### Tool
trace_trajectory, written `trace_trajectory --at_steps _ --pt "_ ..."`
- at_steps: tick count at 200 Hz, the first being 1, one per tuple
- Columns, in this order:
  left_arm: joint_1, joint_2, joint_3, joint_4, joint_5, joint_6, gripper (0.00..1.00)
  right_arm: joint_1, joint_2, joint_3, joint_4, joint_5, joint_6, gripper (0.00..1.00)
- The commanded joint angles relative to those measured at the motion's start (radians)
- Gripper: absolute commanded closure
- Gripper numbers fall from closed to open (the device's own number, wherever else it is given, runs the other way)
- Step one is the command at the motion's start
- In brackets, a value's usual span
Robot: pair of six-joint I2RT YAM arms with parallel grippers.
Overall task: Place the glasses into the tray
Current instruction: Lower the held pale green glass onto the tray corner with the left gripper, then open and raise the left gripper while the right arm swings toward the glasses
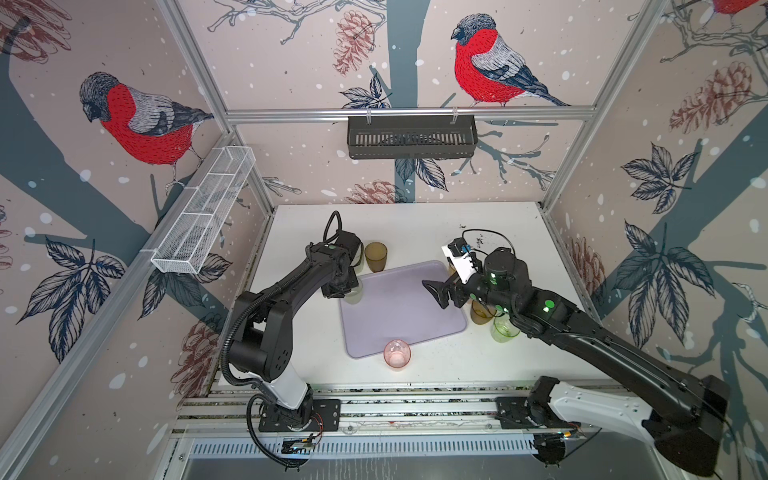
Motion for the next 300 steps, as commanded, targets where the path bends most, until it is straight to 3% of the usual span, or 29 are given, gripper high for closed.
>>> trace_trajectory --at_steps 1,46,149,300 --pt "0.001 -0.003 0.004 -0.020 -0.014 -0.003 0.81 0.001 0.003 0.013 0.018 0.000 -0.003 0.00" --pt "0.000 -0.027 -0.002 -0.037 -0.008 -0.010 0.68 -0.001 -0.004 0.018 0.010 0.015 0.002 0.00" --pt "0.001 -0.158 0.007 -0.077 0.001 0.004 0.58 -0.024 0.002 0.072 -0.059 0.017 -0.017 0.00" --pt "-0.002 -0.446 -0.072 -0.124 0.142 -0.003 0.15 -0.030 0.000 0.120 -0.186 0.094 0.052 0.00"
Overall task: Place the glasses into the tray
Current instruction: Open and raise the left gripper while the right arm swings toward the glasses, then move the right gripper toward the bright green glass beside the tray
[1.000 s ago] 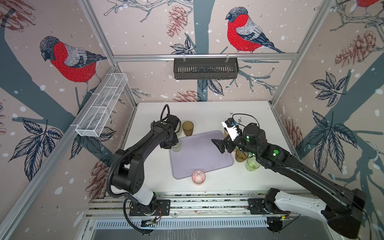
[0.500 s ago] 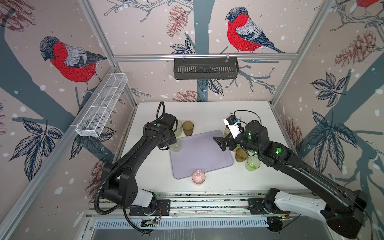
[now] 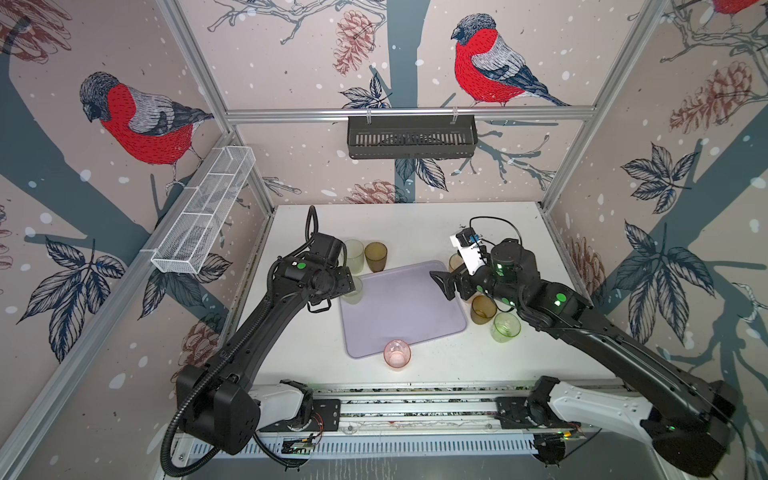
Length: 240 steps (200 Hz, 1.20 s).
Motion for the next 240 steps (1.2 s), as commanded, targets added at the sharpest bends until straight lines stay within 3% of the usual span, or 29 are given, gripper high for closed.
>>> trace_trajectory --at_steps 1,24,103,141,191,240 --pt "-0.001 -0.043 -0.009 -0.045 0.023 -0.024 0.15 -0.002 -0.006 0.006 -0.042 0.028 0.027 0.00" --pt "-0.001 -0.100 -0.032 -0.046 0.050 -0.036 0.04 -0.005 -0.001 0.005 -0.065 0.042 0.028 0.00" --pt "0.000 -0.239 -0.132 0.002 0.129 0.029 0.03 -0.006 0.076 0.091 -0.151 0.114 0.082 0.00" --pt "-0.004 -0.311 -0.126 0.047 0.247 0.076 0.03 -0.006 0.126 0.170 -0.233 0.122 0.147 0.00" --pt "-0.004 -0.391 -0.134 0.068 0.359 0.105 0.03 -0.006 0.157 0.216 -0.294 0.126 0.287 0.00" --pt "-0.004 -0.448 -0.235 0.120 0.438 0.127 0.03 -0.002 0.182 0.237 -0.348 0.121 0.417 0.00"
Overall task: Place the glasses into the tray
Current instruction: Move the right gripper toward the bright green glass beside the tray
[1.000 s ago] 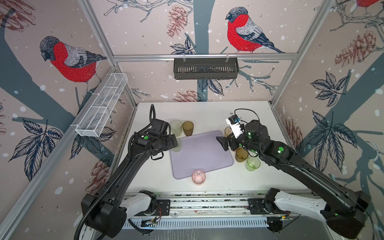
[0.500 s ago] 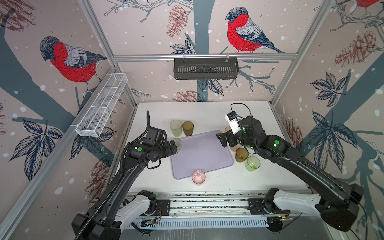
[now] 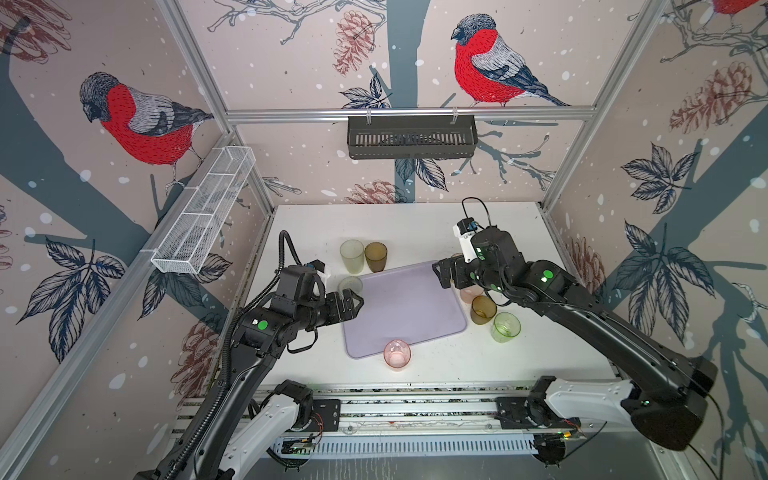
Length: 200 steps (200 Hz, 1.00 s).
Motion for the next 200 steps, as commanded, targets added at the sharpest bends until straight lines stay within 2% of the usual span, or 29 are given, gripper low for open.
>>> trace_trajectory --at_steps 1,31,68,132,173,200 --pt "-0.001 -0.013 -0.024 0.058 0.064 0.032 0.03 0.002 0.010 0.020 -0.044 0.005 0.101 0.00" --pt "0.000 -0.013 -0.022 0.058 0.084 0.072 0.03 -0.005 0.054 0.062 -0.138 0.010 0.194 0.00" --pt "0.000 -0.026 -0.026 0.029 0.092 0.123 0.03 0.003 0.085 0.079 -0.184 -0.017 0.234 0.01" --pt "0.000 -0.018 -0.019 0.029 0.076 0.160 0.03 -0.027 0.032 -0.002 -0.247 -0.075 0.183 0.01" --pt "-0.004 -0.001 -0.035 0.072 0.099 0.156 0.03 -0.113 -0.055 -0.098 -0.271 -0.146 0.152 0.01" --pt "-0.012 0.003 -0.051 0.093 0.111 0.150 0.03 -0.135 -0.063 -0.103 -0.335 -0.134 0.130 0.02"
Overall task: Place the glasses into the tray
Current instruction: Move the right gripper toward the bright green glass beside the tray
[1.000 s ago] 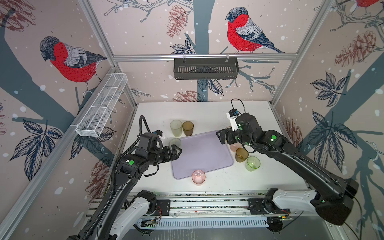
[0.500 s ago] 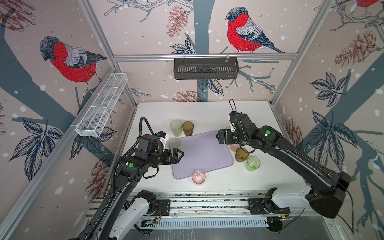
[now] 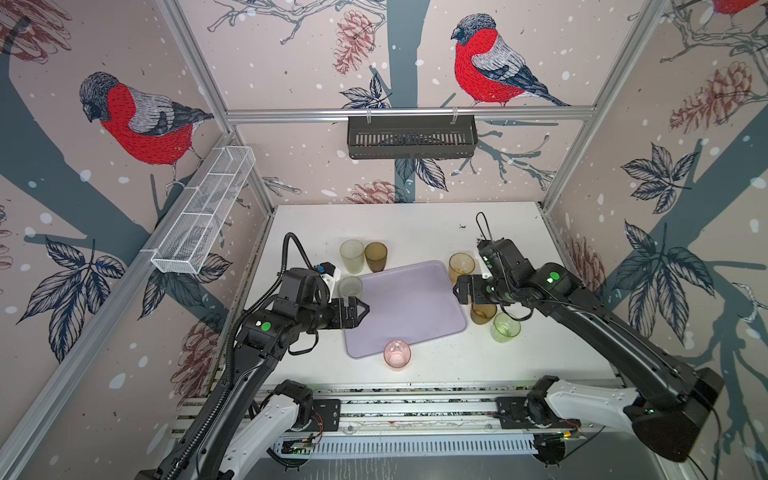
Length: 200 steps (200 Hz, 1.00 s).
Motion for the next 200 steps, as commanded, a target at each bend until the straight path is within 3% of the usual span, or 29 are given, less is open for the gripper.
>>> trace_trajectory --at_steps 1,96,153,200 --pt "-0.007 0.002 -0.011 0.053 0.027 0.005 0.03 -0.014 -0.010 -0.005 -0.064 -0.010 -0.037 0.02" --pt "-0.183 0.031 -0.036 0.191 -0.010 -0.067 0.03 -0.086 -0.132 -0.157 -0.103 -0.042 0.025 0.07" --pt "-0.229 0.049 -0.014 0.201 -0.023 -0.071 0.03 -0.098 -0.171 -0.258 -0.061 -0.030 0.060 0.19" --pt "-0.282 0.055 -0.012 0.240 -0.037 -0.100 0.03 -0.233 -0.200 -0.265 -0.061 -0.015 0.016 0.21"
